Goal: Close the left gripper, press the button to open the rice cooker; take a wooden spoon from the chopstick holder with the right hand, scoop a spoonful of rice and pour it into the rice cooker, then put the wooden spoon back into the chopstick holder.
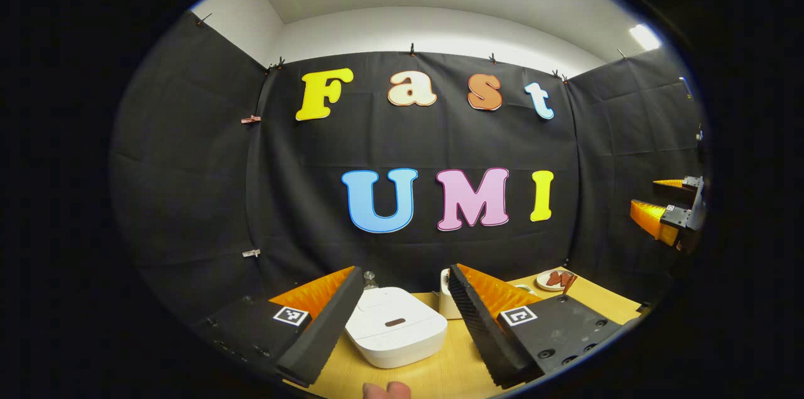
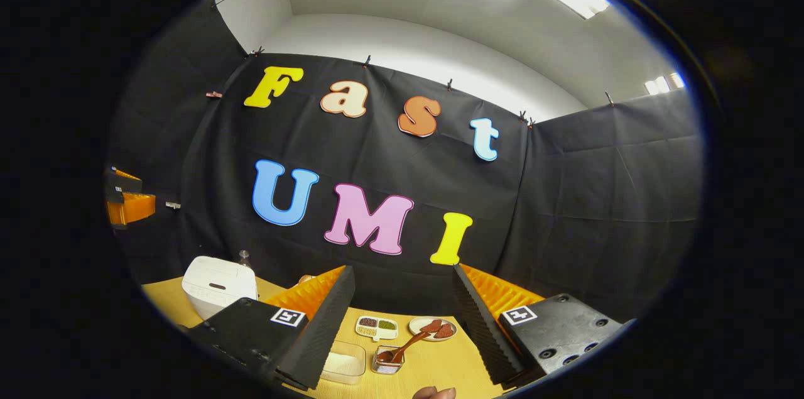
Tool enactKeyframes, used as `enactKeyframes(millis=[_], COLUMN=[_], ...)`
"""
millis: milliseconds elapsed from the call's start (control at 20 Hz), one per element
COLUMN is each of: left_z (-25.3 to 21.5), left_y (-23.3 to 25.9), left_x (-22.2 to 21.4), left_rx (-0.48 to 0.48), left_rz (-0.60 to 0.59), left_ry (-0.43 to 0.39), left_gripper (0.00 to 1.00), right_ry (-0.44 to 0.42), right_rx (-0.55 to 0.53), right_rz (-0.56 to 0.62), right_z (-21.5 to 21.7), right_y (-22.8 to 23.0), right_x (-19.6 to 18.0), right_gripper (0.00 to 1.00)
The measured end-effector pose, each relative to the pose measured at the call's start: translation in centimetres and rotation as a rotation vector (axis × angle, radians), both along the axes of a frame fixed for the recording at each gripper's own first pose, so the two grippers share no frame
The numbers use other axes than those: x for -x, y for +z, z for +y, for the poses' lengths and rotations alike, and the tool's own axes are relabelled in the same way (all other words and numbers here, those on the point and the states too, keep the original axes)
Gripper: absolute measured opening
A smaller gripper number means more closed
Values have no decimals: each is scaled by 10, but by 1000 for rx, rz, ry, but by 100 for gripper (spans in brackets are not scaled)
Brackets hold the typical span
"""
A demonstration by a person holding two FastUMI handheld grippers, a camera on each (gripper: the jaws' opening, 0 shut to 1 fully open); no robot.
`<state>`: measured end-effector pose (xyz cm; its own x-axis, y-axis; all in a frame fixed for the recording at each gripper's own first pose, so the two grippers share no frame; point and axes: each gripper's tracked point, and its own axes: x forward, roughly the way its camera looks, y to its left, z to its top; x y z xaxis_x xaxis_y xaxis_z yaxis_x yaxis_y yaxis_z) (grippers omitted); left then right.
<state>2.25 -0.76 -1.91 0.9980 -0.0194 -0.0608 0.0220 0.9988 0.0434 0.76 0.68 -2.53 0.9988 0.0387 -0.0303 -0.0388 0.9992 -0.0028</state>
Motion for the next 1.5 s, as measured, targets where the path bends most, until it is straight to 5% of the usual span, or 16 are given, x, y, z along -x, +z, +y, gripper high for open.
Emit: enactKeyframes(millis=[100,250,600,850,1150,1500], left_z=[-14,-16,-11,27,36,31], left_y=[-3,-13,-127,-180,-250,-293], left_x=[-8,-23,-98,-162,-183,-203], left_rx=[-16,-38,-51,-135,-176,-257], left_rz=[19,62,467,624,831,928], left_ry=[-92,-195,-481,-497,-563,-609], left_gripper=[95,7,6,6,6,6], right_ry=[-6,-22,-76,-126,-166,-203], right_rx=[9,26,34,58,64,80], right_rz=[0,-6,15,46,81,104], right_z=[-1,-4,-21,-40,-54,-69], right_y=[0,0,-14,-27,-39,-47], right_x=[-1,-3,-8,-7,-4,3], right_gripper=[97,97,97,97,97,98])
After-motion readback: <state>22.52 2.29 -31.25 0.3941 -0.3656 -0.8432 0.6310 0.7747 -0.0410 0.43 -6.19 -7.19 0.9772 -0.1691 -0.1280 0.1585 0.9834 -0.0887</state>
